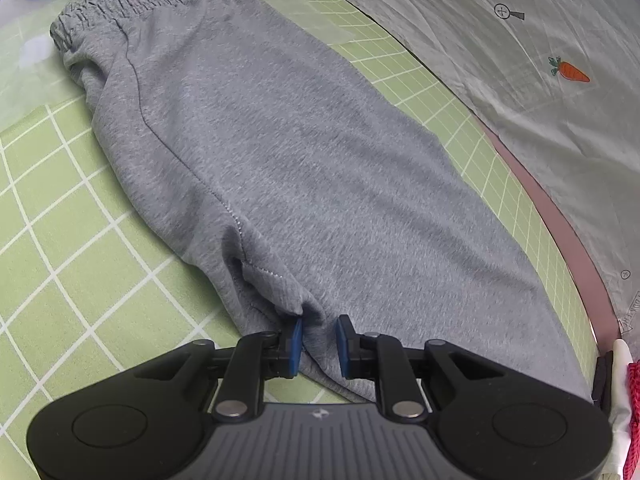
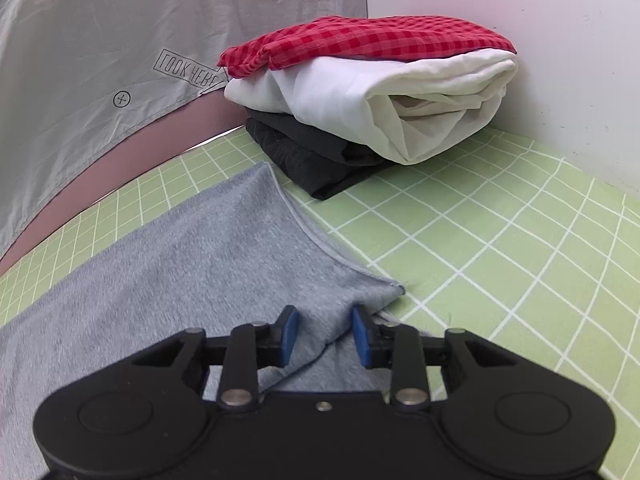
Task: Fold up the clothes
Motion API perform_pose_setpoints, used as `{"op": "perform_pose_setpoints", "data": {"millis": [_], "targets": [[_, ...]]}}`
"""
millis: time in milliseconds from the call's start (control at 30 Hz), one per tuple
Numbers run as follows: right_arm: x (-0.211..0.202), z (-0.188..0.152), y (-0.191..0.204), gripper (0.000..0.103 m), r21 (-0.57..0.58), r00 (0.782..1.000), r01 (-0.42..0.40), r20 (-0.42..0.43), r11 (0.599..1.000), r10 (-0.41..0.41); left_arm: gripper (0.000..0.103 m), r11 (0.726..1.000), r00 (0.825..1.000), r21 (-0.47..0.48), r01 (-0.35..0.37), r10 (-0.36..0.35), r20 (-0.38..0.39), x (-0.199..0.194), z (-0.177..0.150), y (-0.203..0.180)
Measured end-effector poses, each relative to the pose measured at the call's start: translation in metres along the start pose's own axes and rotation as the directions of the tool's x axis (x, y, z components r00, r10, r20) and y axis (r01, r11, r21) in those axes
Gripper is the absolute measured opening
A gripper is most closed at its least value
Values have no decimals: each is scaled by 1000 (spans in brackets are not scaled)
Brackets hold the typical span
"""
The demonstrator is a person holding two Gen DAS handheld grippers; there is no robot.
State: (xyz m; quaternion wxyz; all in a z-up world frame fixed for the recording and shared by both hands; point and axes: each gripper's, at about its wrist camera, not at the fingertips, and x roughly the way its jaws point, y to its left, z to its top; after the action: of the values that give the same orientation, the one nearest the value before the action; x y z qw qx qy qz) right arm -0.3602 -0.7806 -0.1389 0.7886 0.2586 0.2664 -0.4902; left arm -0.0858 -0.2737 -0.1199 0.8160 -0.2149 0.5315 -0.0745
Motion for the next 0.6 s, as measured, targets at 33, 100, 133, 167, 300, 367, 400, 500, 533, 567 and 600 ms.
{"op": "perform_pose_setpoints", "data": {"millis": [33,100,133,167,300,367,400,500,533,567,600], "targets": [[0,1,0,10,-8,1000,-3,3,1000,3,9,1000,1000,11,-1,1,0,0,0,0],[-1,3,0,1,-33,1000,-12,12,999,12,1,999,1000,41,-3,3,11,-2,0,-2],[-3,5,1,1,-48,1000,-14,21,999,15,1,998,1000,56,-5,4,17,-4,0,-2],[-6,6,1,0,-63,999,-16,35,998,18,1,998,1000,63,-6,4,24,-6,1,-3],[-27,18,2,0,-89,993,-14,113,996,24,1,998,999,58,5,-8,47,-17,7,-1],[-41,25,0,0,-81,989,-25,143,996,37,1,998,998,65,13,-17,61,-25,12,-2],[-48,28,-1,0,-79,987,-28,156,997,40,1,997,997,75,13,-18,72,-30,13,-3],[-62,27,-5,0,-90,984,-11,175,996,27,1,996,995,87,18,-26,92,-42,16,-4],[-65,24,-7,0,-96,985,0,174,995,17,1,996,995,83,19,-27,92,-44,16,-3],[-64,19,-9,0,-101,987,12,164,995,4,1,996,996,84,14,-22,87,-44,14,-1],[-60,14,-12,0,-102,990,21,141,995,-6,1,996,997,88,5,-12,78,-41,11,1]]}}
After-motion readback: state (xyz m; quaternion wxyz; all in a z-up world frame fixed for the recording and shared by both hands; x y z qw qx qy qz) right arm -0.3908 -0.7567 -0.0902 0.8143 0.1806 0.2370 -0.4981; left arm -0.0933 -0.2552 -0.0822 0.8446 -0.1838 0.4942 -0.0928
